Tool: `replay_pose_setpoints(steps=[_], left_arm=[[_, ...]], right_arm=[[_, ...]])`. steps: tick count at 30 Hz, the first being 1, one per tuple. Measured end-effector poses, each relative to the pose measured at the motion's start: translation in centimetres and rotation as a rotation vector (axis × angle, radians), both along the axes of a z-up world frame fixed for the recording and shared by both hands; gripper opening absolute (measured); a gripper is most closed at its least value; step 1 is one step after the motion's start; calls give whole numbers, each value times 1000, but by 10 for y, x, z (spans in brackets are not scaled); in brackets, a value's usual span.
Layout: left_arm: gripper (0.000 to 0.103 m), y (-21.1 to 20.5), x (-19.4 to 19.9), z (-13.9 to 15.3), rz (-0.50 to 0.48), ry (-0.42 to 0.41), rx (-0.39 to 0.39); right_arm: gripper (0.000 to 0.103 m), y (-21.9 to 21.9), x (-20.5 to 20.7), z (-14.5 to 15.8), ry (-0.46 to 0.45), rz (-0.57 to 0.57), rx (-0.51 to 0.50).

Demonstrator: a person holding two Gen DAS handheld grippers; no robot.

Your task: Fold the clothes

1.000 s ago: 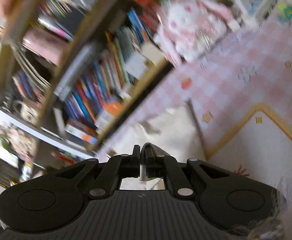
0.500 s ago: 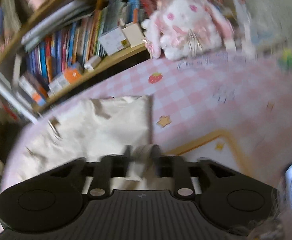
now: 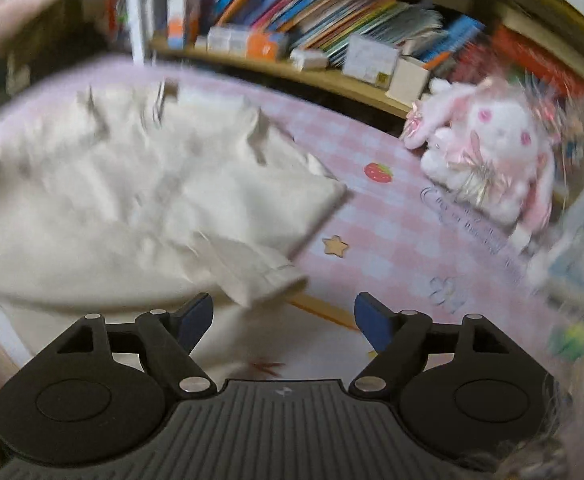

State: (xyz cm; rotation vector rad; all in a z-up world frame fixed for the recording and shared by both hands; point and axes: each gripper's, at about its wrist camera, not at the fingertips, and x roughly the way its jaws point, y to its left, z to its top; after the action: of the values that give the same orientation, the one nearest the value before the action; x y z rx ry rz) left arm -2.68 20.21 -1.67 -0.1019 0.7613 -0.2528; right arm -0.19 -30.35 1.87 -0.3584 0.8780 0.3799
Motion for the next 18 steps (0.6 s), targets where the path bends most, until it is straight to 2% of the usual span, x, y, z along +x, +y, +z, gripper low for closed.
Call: replay_pose_setpoints(steps=[3, 4, 6, 7, 8, 10, 15, 18], left_arm=[[3, 2, -1, 20, 14, -56, -1], [3, 1, 1, 26, 18, -71, 4], [3, 1, 5, 36, 37, -101, 14], [3, 2, 7, 40, 48, -118, 19], [3, 3, 9, 44, 59, -134, 22], [3, 6, 13, 52, 81, -169, 30], [3, 15, 35, 70, 141, -249, 41], [3, 20, 57, 78, 169, -285, 32]], right_arm=[[72, 12, 13, -9, -4, 107, -74], [67, 16, 18, -12, -3, 146, -94], [47, 24, 27, -16, 12, 231, -130], [20, 26, 30, -16, 21, 268, -140], [8, 26, 34, -14, 26, 278, -128], [4, 24, 41, -8, 31, 290, -93], [1, -15, 57, 33, -64, 107, 238], [0, -36, 65, 51, -142, 6, 371]])
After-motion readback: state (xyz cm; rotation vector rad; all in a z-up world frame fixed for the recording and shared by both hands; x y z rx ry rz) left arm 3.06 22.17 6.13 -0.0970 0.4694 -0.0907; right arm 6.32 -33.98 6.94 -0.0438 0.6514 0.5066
